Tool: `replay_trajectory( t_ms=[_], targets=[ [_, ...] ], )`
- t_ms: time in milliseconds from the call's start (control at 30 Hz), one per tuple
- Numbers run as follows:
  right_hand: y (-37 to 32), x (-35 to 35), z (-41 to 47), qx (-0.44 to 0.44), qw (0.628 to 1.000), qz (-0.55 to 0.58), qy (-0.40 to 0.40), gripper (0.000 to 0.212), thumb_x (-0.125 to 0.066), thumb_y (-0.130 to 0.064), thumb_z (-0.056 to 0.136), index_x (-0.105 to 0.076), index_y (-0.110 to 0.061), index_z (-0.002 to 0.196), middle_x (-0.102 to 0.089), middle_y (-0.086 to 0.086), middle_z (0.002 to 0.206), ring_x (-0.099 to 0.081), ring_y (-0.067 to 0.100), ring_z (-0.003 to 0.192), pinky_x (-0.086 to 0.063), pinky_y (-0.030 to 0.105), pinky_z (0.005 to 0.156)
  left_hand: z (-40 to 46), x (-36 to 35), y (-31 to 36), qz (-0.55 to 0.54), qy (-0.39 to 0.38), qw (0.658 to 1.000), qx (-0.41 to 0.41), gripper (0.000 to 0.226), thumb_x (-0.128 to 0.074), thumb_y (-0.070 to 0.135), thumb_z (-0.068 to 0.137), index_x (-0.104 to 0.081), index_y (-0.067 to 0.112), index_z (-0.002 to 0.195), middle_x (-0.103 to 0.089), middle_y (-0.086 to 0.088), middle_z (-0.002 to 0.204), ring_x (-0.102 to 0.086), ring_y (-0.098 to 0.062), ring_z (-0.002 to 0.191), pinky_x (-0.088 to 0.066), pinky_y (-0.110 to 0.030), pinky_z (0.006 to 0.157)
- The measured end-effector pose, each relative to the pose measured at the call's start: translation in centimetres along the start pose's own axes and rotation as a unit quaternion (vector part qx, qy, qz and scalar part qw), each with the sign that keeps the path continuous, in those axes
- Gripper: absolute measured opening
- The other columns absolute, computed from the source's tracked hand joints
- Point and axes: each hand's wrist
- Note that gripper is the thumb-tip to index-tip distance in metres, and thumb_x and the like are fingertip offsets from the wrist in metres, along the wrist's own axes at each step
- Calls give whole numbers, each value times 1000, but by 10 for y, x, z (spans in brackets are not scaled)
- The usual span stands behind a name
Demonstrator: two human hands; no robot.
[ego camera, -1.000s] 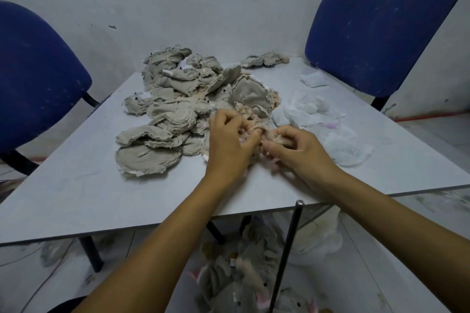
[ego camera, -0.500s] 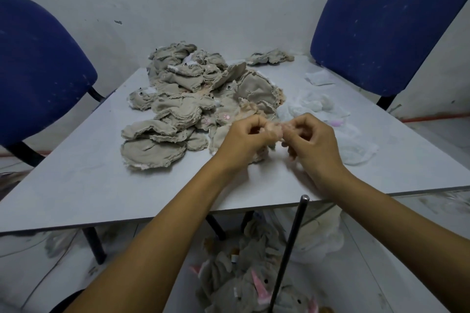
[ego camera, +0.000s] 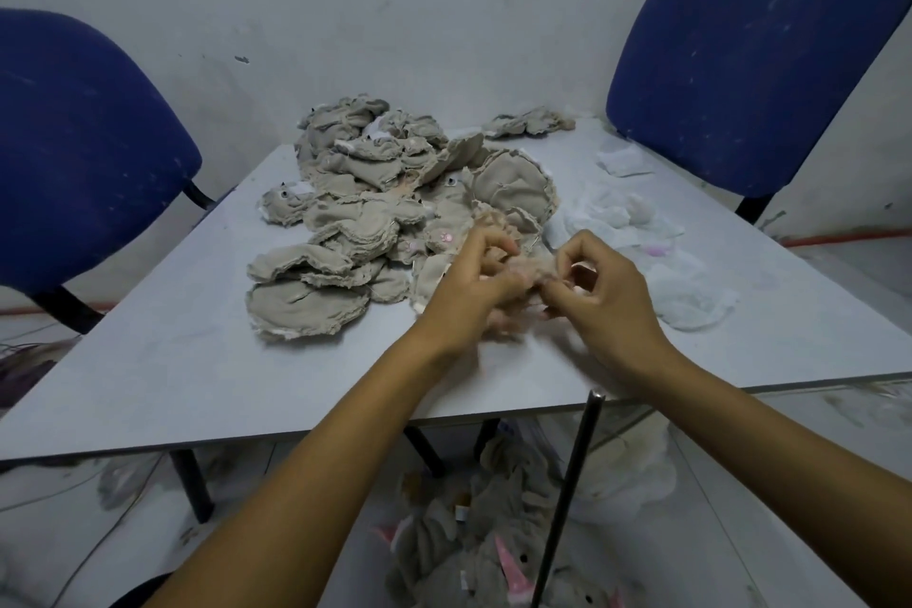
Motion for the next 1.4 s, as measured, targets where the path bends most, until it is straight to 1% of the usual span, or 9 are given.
replay_trajectory(
  t_ms=[167,300,400,567,700,833,1033,1233,1400],
  targets=[
    [-3,-1,-1,0,997,32,-77,18,-63,-1,75,-54,-15,82,-56,8,91,-59,30,86,-53,40,74,-1,12,2,-41,37,998,44,24,-59,-7,92,-68,16,89,-65,-13,86,-62,-18,57,-54,-22,51],
    [-9,-2,10,-80,974,194,-81,30,-50,1,67,-67,-17,84,-66,5,80,-61,16,68,-49,26,58,-3,26,3,-83,-45,994,59,37,-58,-14,87,-75,16,74,-67,-11,84,-62,-23,71,-56,-28,60],
    [-13,0,24,-53,993,101,-32,34,-51,9,81,-69,-19,82,-69,-13,83,-62,3,74,-49,19,60,-7,28,3,13,-109,993,41,31,-60,-8,88,-75,17,79,-70,-9,84,-64,-22,77,-53,-33,67],
    [-9,-11,36,0,992,-119,-37,38,-44,6,91,-70,-20,101,-70,-6,103,-61,9,90,-52,31,83,-4,19,-6,119,-10,993,-11,23,-59,0,90,-71,19,85,-69,-3,86,-65,-22,78,-57,-50,75],
    [-7,-11,41,33,984,-172,-45,41,-44,9,89,-67,-17,112,-66,4,114,-60,12,98,-46,22,86,-2,12,-17,272,-81,956,-75,26,-64,25,92,-67,30,117,-61,4,121,-58,-13,109,-50,-33,93],
    [-9,-8,46,63,963,-234,-120,40,-50,0,94,-63,-18,128,-63,5,126,-56,16,111,-40,23,90,-4,7,-14,218,-122,966,-68,21,-52,31,99,-70,20,96,-72,-3,86,-68,-16,83,-54,-33,78],
    [-5,-11,45,53,904,-321,-278,39,-52,1,93,-59,-18,126,-56,-2,118,-55,22,106,-39,26,90,4,11,-18,204,4,977,-63,22,-47,7,101,-66,15,94,-72,-4,75,-69,-14,68,-49,-19,63],
    [1,-17,42,68,916,-366,-147,15,-67,-24,92,-72,-22,106,-62,-3,102,-59,18,97,-50,42,83,7,13,-21,147,75,986,-11,18,-49,7,94,-56,23,99,-68,-3,67,-68,-19,59,-48,-23,47],
    [3,-13,39,87,941,-314,-89,6,-70,-17,90,-74,-18,94,-58,-12,87,-58,14,90,-45,30,78,11,14,-22,207,79,975,11,31,-50,7,87,-55,31,106,-68,-3,65,-66,-23,60,-56,-35,53]
  ],
)
Point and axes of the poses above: each hand's wrist, its own z-axis towards the middle knuckle, its own x-axis out of the back of the hand, y = z × x
